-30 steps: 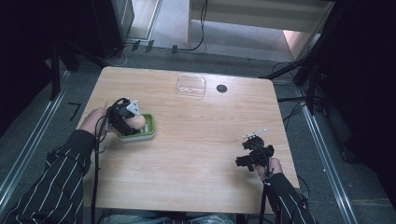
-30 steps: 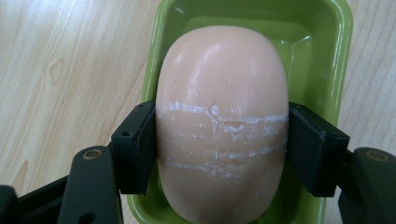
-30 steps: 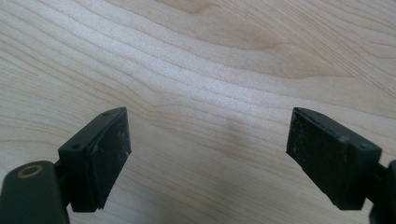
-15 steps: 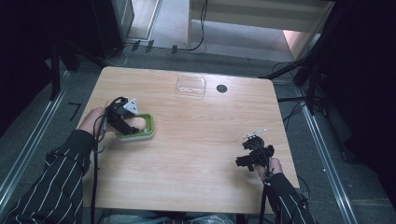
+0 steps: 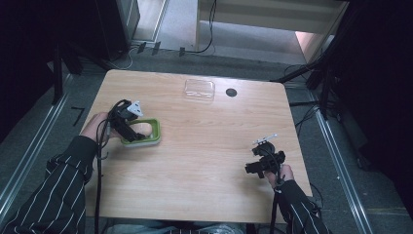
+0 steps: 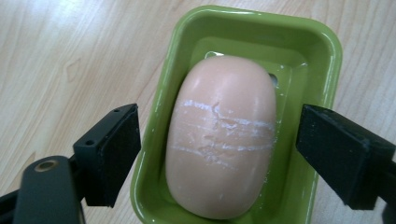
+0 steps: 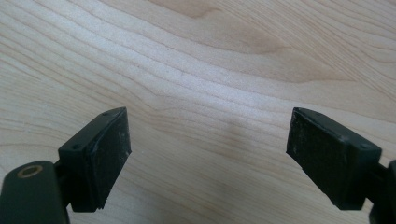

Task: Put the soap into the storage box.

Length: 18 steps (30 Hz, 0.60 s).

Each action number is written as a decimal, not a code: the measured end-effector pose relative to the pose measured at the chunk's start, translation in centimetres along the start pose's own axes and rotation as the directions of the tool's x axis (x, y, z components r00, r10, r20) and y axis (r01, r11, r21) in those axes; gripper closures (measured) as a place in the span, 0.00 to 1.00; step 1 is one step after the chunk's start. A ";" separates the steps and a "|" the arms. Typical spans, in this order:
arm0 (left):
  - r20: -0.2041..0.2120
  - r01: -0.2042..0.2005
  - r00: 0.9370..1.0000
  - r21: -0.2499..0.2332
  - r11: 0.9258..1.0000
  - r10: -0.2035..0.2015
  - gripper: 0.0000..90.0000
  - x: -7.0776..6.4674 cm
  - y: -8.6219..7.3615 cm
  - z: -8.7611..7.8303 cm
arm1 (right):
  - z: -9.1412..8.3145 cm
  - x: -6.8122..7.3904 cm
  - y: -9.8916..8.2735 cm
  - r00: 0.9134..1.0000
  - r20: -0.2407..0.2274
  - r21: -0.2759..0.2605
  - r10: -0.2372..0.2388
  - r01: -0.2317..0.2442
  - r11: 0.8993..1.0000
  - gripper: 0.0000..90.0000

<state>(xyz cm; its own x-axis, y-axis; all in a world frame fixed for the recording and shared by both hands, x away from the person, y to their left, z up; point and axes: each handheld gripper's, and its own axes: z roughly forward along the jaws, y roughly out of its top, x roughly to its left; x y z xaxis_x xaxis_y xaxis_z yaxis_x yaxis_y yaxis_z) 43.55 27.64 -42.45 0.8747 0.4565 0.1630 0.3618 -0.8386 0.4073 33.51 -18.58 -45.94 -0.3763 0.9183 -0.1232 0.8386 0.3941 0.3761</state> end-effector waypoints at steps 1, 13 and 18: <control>0.000 0.000 1.000 0.000 1.000 0.000 0.15 0.0 0.0 0.0 | 0.0 0.0 0.0 1.000 0.000 0.000 0.000 0.000 1.000 0.16; -0.008 0.085 0.996 -0.059 0.995 -0.086 0.13 -0.6 0.6 -1.3 | -0.3 -0.1 -0.3 1.000 0.001 -0.002 0.009 -0.009 1.000 0.16; -0.020 0.105 0.994 -0.071 0.992 -0.106 0.11 -1.3 0.9 -1.8 | -0.2 -0.1 -0.3 1.000 0.000 -0.001 0.009 -0.009 1.000 0.16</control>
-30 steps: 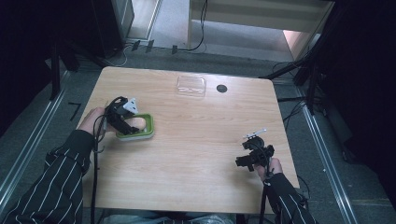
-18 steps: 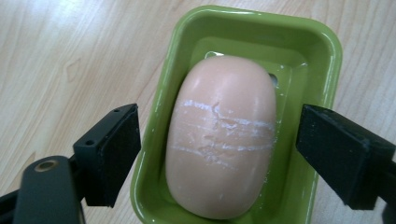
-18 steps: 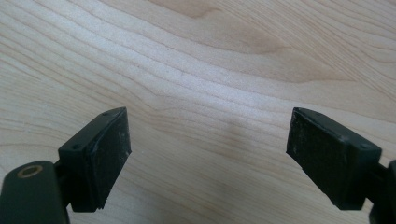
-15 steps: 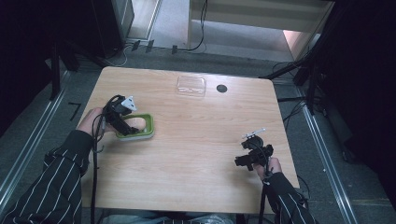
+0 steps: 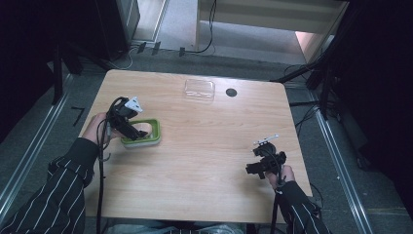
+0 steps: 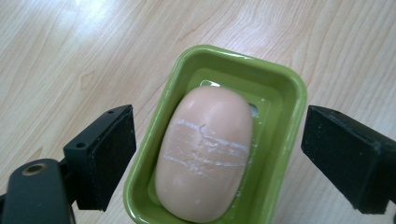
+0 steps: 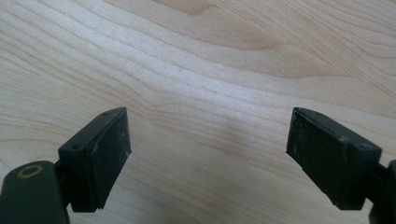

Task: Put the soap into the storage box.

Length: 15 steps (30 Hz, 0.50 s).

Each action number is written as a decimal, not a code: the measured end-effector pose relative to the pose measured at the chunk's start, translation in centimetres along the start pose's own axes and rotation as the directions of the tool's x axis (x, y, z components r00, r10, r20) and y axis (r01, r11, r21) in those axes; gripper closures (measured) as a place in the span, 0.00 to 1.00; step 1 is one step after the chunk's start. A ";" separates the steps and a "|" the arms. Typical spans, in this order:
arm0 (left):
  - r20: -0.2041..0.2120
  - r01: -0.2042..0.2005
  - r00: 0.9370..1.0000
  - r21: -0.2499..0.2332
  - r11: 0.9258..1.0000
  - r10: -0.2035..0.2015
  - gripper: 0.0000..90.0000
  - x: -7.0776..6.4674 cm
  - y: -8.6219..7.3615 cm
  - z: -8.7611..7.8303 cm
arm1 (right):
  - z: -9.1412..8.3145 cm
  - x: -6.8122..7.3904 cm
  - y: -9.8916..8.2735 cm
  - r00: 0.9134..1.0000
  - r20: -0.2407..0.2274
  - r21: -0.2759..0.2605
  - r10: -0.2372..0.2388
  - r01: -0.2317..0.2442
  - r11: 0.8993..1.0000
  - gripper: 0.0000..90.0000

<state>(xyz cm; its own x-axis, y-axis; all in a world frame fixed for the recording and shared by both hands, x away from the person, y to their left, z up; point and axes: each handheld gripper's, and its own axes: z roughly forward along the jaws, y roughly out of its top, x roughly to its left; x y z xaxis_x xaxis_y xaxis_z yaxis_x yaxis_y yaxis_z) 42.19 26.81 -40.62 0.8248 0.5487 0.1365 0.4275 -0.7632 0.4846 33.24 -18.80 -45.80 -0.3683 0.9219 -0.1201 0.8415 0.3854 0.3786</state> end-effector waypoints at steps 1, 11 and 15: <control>-0.010 0.001 1.000 0.006 1.000 -0.001 0.11 -0.4 -0.1 -0.1 | 0.0 0.0 0.0 1.000 0.001 0.000 0.000 0.000 1.000 0.16; -0.031 0.001 1.000 0.021 1.000 0.000 0.10 -2.0 -0.8 -0.9 | -0.1 0.0 0.0 1.000 0.001 0.001 0.003 -0.003 1.000 0.16; -0.046 0.006 0.999 0.022 1.000 -0.005 0.10 -2.8 -1.0 -1.1 | -0.2 0.0 0.0 1.000 0.003 -0.005 0.001 -0.001 1.000 0.16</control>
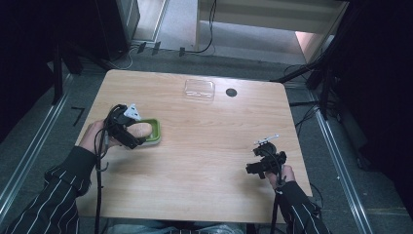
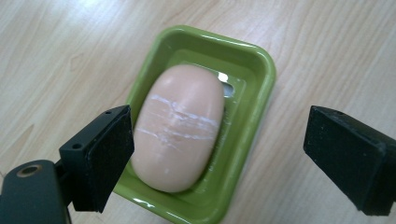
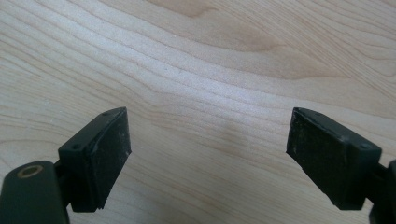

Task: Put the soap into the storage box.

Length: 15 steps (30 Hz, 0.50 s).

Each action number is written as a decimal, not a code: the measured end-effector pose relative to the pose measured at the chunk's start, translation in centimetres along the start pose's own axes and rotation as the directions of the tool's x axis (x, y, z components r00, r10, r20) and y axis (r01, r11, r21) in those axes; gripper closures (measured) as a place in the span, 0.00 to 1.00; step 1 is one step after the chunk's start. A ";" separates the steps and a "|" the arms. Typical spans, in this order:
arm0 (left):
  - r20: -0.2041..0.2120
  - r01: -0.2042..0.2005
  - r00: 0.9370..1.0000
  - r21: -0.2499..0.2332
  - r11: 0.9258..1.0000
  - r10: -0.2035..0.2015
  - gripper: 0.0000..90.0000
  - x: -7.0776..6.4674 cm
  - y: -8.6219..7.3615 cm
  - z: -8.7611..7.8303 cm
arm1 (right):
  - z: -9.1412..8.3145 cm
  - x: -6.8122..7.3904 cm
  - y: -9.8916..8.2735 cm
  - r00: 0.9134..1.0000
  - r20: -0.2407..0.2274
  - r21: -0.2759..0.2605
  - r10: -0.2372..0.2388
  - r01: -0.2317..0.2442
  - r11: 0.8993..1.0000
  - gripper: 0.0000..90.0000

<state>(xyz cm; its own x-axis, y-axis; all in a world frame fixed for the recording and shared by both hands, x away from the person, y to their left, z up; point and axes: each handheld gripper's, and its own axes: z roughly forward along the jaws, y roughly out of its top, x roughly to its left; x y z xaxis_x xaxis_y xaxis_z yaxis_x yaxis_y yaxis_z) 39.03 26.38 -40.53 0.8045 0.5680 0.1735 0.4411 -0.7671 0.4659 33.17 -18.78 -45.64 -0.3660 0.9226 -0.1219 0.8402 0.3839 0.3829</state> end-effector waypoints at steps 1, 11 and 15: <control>0.002 -0.003 1.000 -0.001 1.000 0.003 0.10 -0.2 0.0 -0.1 | 0.0 0.0 0.0 1.000 -0.001 -0.001 -0.004 0.004 1.000 0.16; -0.029 0.013 0.999 -0.013 1.000 -0.014 0.10 -2.2 -0.6 -1.3 | 0.0 0.0 -0.1 1.000 -0.001 -0.003 -0.007 0.007 1.000 0.16; -0.026 0.026 0.999 -0.010 1.000 -0.026 0.10 -2.8 -1.3 -1.6 | 0.0 0.0 -0.1 1.000 0.000 -0.002 -0.005 0.005 1.000 0.16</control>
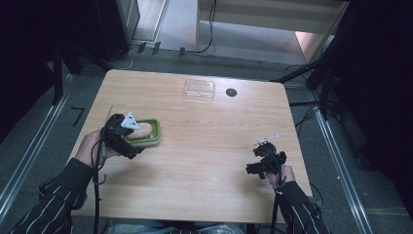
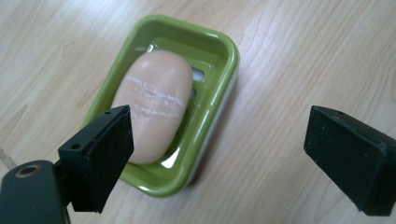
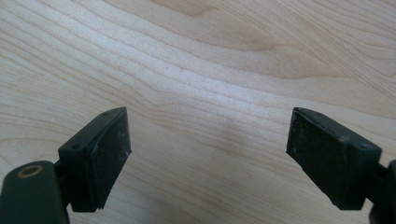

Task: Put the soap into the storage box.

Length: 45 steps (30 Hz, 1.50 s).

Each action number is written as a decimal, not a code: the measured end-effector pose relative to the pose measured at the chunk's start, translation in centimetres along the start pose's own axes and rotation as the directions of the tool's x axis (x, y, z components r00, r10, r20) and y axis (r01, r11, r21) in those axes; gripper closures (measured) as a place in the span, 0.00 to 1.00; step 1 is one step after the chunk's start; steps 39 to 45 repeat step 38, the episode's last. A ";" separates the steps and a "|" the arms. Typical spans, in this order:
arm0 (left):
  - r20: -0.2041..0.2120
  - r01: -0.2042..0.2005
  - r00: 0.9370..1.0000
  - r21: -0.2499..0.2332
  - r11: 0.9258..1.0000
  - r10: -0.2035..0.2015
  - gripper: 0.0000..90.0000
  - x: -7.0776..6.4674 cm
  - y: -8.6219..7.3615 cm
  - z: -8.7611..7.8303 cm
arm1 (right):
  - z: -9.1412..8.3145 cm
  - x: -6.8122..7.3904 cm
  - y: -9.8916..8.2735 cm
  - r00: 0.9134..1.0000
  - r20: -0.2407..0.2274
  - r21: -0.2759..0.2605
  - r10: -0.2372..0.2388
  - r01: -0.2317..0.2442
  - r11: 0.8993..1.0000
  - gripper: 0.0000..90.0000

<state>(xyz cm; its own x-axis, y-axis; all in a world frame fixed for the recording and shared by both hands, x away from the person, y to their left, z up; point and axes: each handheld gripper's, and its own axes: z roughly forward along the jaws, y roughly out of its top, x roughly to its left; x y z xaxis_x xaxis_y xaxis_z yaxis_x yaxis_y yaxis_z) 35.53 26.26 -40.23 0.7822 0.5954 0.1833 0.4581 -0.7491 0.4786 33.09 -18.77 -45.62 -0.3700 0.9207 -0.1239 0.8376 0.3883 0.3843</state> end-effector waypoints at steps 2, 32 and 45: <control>0.002 0.002 1.000 0.005 1.000 -0.002 0.10 0.0 -0.1 -0.1 | 0.0 0.0 0.0 1.000 -0.001 0.000 0.000 0.000 1.000 0.16; 0.014 0.098 0.995 0.044 0.994 -0.099 0.10 -2.6 -4.7 -1.4 | 0.0 0.0 0.0 1.000 -0.002 0.003 -0.006 0.006 1.000 0.16; 0.050 0.067 0.996 0.088 0.994 -0.071 0.10 -2.7 -5.0 -0.1 | 0.0 0.0 -0.1 1.000 -0.002 0.003 -0.005 0.005 1.000 0.16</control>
